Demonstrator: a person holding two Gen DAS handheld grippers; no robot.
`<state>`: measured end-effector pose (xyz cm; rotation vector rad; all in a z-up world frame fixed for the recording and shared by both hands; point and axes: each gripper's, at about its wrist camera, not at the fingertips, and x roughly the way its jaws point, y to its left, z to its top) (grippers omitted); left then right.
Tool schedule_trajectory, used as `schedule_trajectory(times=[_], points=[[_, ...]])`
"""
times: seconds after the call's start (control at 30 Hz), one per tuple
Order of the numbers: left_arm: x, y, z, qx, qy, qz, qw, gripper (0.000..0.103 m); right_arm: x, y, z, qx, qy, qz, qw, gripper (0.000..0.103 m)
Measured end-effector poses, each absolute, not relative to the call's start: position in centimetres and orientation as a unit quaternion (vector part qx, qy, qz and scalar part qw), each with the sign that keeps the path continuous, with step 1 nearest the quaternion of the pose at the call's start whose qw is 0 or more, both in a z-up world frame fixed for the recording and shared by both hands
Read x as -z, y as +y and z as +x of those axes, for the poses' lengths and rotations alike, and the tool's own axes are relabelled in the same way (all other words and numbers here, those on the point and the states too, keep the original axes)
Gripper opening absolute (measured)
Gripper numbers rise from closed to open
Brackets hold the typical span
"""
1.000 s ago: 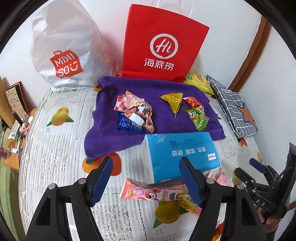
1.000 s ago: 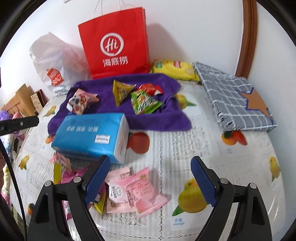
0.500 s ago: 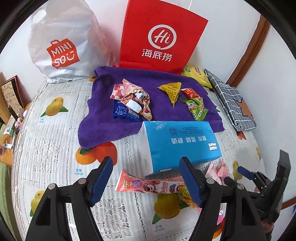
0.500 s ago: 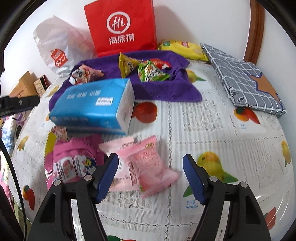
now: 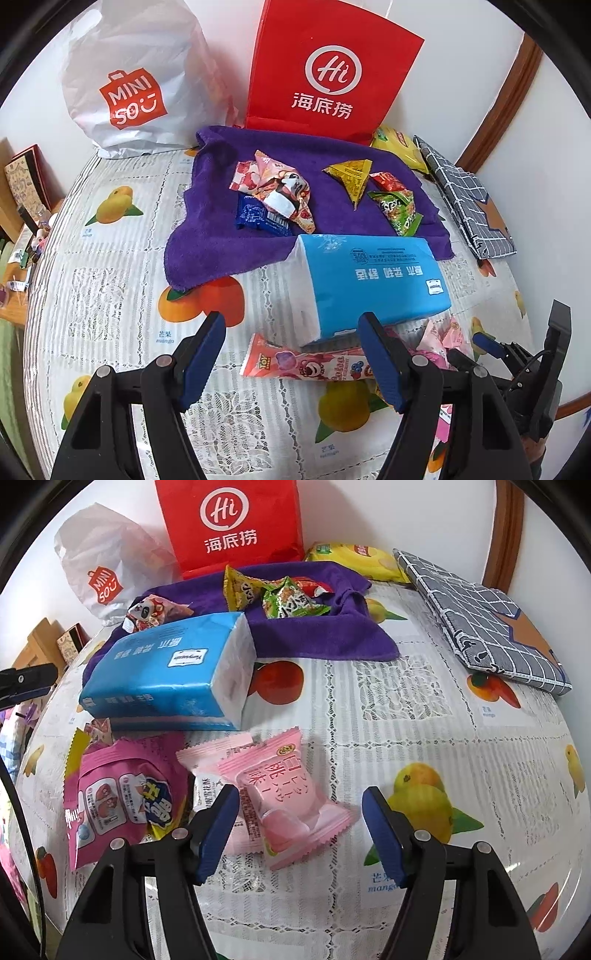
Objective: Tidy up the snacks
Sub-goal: 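Grasp the pink cake packet with the right gripper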
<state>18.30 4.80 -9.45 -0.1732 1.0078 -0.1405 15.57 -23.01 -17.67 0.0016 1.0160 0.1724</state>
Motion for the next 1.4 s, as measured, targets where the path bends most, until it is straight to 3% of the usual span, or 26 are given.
schedule_trajectory(times=[0.33,0.57,1.4], points=[[9.6,5.1,18.4,0.066,0.483,-0.085,0.869,0.072,17.9,-23.4,16.1,-0.073,0.487,0.008,0.870,0.069],[9.9,5.6,18.3,0.063,0.484,-0.091,0.868,0.072,17.9,-23.2,16.2,-0.082,0.489,0.012,0.869,0.057],[11.0,6.7,17.9,0.052,0.493,-0.096,0.863,0.072,18.4,-22.2,18.5,-0.106,0.486,-0.020,0.867,0.057]])
